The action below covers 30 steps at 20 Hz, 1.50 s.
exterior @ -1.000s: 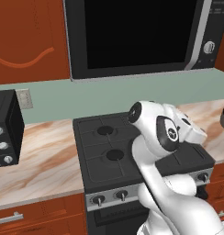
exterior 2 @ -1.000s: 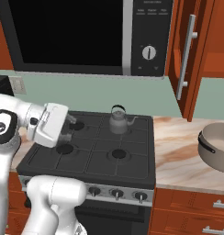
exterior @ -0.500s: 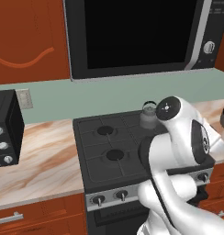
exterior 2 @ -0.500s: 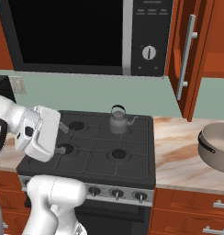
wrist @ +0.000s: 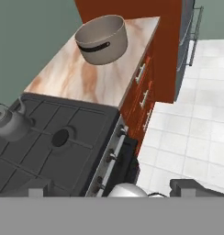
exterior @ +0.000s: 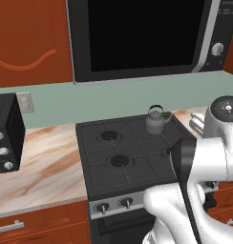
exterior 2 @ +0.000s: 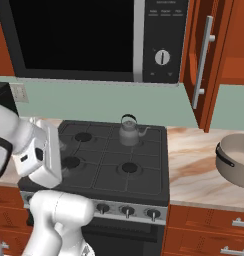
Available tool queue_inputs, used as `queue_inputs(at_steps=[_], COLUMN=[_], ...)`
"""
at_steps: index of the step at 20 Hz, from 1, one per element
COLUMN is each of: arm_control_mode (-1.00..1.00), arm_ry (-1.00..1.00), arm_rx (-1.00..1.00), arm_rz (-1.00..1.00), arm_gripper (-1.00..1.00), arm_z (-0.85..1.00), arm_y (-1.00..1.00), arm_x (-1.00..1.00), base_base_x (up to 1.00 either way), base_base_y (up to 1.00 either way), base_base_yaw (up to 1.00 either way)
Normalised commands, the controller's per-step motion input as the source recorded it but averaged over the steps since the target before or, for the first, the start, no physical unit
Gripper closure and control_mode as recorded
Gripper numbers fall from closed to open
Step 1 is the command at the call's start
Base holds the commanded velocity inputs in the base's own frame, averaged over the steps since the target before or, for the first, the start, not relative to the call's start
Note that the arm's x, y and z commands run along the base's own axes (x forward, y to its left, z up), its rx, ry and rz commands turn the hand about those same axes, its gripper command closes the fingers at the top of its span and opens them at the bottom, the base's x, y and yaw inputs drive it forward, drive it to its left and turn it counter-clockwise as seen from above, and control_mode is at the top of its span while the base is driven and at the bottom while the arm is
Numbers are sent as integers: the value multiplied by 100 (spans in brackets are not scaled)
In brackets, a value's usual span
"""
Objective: Pick the kettle from the cabinet and place it on a stove burner. Then pick the pot from the counter and place it on another stove burner. Finally, turn both burners on.
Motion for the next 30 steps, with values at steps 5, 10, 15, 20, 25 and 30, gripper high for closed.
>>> queue_inputs(at_steps=[5,10,15,20,25,30], arm_control_mode=[-100,-100,-100,-100,-100,-100], arm_ry=[0,2,4,1,0,0], arm_rx=[18,17,20,25,31,0], arm_rz=[19,17,15,15,10,0], arm_gripper=[-100,-100,-100,-100,-100,-100], arm_z=[0,3,13,2,0,0], arm_y=[23,28,17,0,-18,0], arm_x=[-31,-29,-12,1,-2,0], base_base_x=[0,0,0,0,0,0], base_base_y=[0,0,0,0,0,0], base_base_yaw=[0,0,0,0,0,0])
